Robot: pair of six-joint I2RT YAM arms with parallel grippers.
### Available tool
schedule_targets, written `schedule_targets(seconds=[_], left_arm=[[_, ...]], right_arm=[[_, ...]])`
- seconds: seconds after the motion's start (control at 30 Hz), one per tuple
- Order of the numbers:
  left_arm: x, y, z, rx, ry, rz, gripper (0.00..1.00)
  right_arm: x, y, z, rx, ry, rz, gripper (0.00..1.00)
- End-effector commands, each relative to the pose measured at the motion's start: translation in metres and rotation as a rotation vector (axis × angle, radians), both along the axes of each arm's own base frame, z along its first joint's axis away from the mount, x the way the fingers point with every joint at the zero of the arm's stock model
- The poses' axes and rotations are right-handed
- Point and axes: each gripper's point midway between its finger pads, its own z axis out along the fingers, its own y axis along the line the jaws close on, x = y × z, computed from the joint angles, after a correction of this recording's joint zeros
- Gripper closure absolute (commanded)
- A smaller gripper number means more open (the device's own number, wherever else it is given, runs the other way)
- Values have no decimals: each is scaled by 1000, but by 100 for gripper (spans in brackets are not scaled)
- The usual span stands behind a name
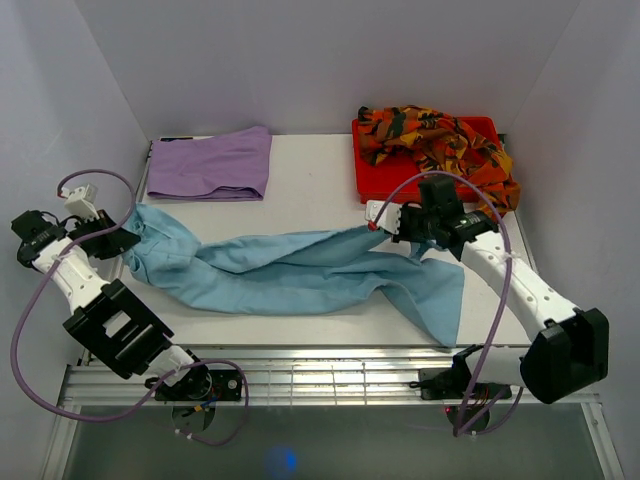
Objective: Fold and stack the trousers
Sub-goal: Flatten the trousers out
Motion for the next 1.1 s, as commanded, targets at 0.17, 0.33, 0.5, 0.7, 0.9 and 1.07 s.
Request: schedule_targets(seconds=[0.17,0.33,0.5,0.7,0.9,1.07], left_arm=[[-12,-22,-13,127,0,-136,100],[-28,-34,-33,136,41,-164,100],[-41,-52,-46,103,45,-191,100],[-41,-72,-68,45,41,-249,89],[-4,-42,-53,-71,39,-253,57],[20,-26,-6,-120,-75,-312,2]], right_arm=[[-71,-56,-165,-241,528,-195,92],[-91,-124,-207,-373,584,-268,92],[-94,-208,-207,-416,587,-413,92],[-72,-233,-178,-399,535,-440,92],[-67,-211,-162,-277,587,-439,92],[-66,-199,-152,-209,610,-451,92]])
